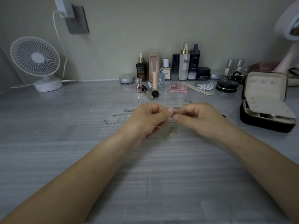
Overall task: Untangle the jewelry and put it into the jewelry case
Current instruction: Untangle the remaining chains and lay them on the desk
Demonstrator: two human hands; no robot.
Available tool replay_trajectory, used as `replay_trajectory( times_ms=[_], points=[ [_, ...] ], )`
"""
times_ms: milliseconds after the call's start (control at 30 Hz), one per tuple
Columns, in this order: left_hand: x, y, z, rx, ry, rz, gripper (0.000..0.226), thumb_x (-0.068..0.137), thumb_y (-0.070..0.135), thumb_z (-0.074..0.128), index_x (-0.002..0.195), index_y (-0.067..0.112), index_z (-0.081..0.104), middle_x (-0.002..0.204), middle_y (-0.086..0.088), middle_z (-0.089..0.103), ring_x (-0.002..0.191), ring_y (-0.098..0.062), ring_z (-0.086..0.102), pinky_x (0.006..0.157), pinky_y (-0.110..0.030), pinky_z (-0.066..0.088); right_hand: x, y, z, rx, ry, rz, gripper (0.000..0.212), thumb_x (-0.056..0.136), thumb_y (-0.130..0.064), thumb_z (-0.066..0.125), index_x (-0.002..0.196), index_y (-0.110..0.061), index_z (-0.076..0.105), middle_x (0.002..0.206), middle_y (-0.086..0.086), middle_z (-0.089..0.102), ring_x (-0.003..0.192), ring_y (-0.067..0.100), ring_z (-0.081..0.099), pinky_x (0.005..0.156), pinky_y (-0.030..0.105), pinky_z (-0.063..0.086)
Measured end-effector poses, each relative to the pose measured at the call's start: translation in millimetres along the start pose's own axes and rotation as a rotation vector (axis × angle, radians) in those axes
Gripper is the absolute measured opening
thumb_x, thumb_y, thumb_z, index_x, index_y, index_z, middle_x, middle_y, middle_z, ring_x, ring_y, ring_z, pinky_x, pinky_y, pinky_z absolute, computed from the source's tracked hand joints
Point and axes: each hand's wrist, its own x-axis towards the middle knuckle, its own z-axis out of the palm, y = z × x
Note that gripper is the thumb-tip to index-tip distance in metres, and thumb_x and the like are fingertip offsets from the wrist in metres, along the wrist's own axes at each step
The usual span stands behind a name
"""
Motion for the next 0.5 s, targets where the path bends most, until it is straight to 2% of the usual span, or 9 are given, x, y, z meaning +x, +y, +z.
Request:
replay_trajectory(
  times_ms=[67,100,200,300,367,433,500],
  points=[
    [-1.4,1.1,0.5,0.075,0.002,0.019,0.018,0.081,0.032,0.065,0.066,0.021,0.062,0.051,0.005,0.053,0.046,-0.011,0.042,0.042,-0.018,0.031,-0.7,0.6,2.8,0.027,-0.041,0.011,0.008,0.078,-0.019,0.070,0.080,-0.026,0.070,0.089,0.004,0.073,0.083,0.016,0.067,0.080,0.025,0.052],
    [-1.7,1.8,0.8,0.095,0.005,0.025,0.018,0.081,0.032,0.065,0.067,0.021,0.062,0.051,0.005,0.053,0.044,-0.010,0.040,0.039,-0.018,0.030,-0.4,1.1,4.5,0.049,-0.048,0.021,0.008,0.078,-0.018,0.071,0.077,-0.026,0.070,0.085,0.005,0.073,0.078,0.013,0.066,0.077,0.024,0.051],
    [-1.0,2.5,-0.1,0.072,0.025,0.048,0.018,0.078,0.035,0.067,0.067,0.021,0.062,0.054,0.004,0.053,0.053,-0.014,0.043,0.047,-0.024,0.032,1.7,3.2,7.4,0.071,0.005,0.054,0.011,0.079,-0.014,0.070,0.070,-0.022,0.069,0.069,-0.001,0.066,0.064,0.004,0.055,0.064,0.016,0.044],
    [-0.3,4.0,-2.7,0.013,0.022,0.026,0.021,0.084,0.029,0.063,0.067,0.017,0.059,0.060,0.002,0.052,0.054,-0.009,0.047,0.050,-0.023,0.035,3.9,5.3,5.7,-0.041,0.101,0.042,0.011,0.078,-0.012,0.068,0.069,-0.018,0.067,0.070,0.002,0.064,0.063,0.007,0.052,0.063,0.017,0.043],
    [-0.4,4.9,-2.9,0.007,0.004,0.019,0.022,0.086,0.028,0.061,0.067,0.016,0.058,0.062,0.001,0.051,0.053,-0.008,0.047,0.050,-0.023,0.035,3.1,3.8,4.5,0.008,0.098,0.039,0.008,0.079,-0.014,0.068,0.073,-0.020,0.069,0.078,0.007,0.068,0.068,0.009,0.056,0.068,0.020,0.045],
    [-0.6,4.1,-2.0,0.038,0.004,0.035,0.019,0.086,0.026,0.062,0.068,0.018,0.060,0.061,0.000,0.052,0.054,-0.010,0.046,0.049,-0.023,0.035,1.1,1.5,5.0,0.110,0.017,0.053,0.006,0.079,-0.016,0.069,0.081,-0.021,0.071,0.089,0.007,0.072,0.079,0.013,0.062,0.078,0.025,0.049],
    [-0.8,2.8,-1.4,0.048,0.009,0.046,0.018,0.083,0.028,0.065,0.066,0.023,0.063,0.061,-0.001,0.053,0.058,-0.018,0.044,0.051,-0.025,0.031,0.3,0.9,6.8,0.176,-0.036,0.068,0.010,0.076,-0.015,0.071,0.086,-0.017,0.072,0.094,0.010,0.072,0.086,0.016,0.064,0.084,0.027,0.050]
  ],
)
